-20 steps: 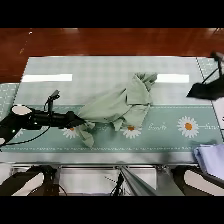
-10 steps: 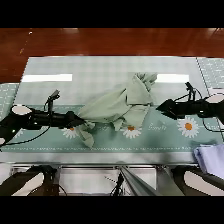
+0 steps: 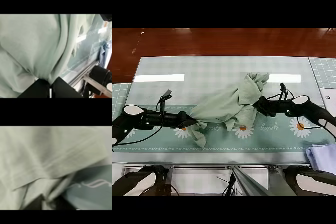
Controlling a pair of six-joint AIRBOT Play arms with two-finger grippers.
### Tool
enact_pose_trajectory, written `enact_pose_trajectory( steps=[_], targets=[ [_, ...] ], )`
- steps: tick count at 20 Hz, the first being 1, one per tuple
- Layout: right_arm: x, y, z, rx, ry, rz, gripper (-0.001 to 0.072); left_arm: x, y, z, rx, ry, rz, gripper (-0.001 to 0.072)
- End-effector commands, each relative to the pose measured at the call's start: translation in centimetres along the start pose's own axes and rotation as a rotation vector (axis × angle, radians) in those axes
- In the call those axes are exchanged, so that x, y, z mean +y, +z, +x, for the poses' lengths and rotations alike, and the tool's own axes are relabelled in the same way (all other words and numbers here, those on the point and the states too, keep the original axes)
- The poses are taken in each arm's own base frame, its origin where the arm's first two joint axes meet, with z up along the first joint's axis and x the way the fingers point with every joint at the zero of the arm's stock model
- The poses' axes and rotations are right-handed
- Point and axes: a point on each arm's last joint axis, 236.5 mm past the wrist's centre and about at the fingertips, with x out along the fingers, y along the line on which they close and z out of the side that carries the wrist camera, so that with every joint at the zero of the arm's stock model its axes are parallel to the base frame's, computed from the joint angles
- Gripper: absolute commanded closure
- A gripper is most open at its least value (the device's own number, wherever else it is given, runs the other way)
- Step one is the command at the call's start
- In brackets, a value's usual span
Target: Fold the shirts.
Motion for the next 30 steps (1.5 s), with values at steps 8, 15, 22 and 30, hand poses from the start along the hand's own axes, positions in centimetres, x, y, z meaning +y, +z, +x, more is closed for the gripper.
enact_pose_trajectory(
  steps=[8,15,22,30],
  targets=[
    [14.4,3.4,-15.3,-0.16,0.287,-0.425,0.0684,-8.7,7.1,-8.7,-0.174,-0.151,0.224,0.0679],
    [23.8,2.1,-39.1,-0.69,0.312,-0.684,0.0684,-26.7,11.2,-27.0,-0.663,-0.351,0.562,0.0679],
    [24.7,-3.5,-46.6,-0.804,0.141,-0.803,0.0684,-31.0,3.9,-27.2,-0.521,-0.341,0.663,0.0679],
    [13.2,-2.6,-36.8,-0.393,-0.069,-0.544,0.0684,-18.1,0.8,-12.7,-0.109,-0.065,0.434,0.0679]
  ],
)
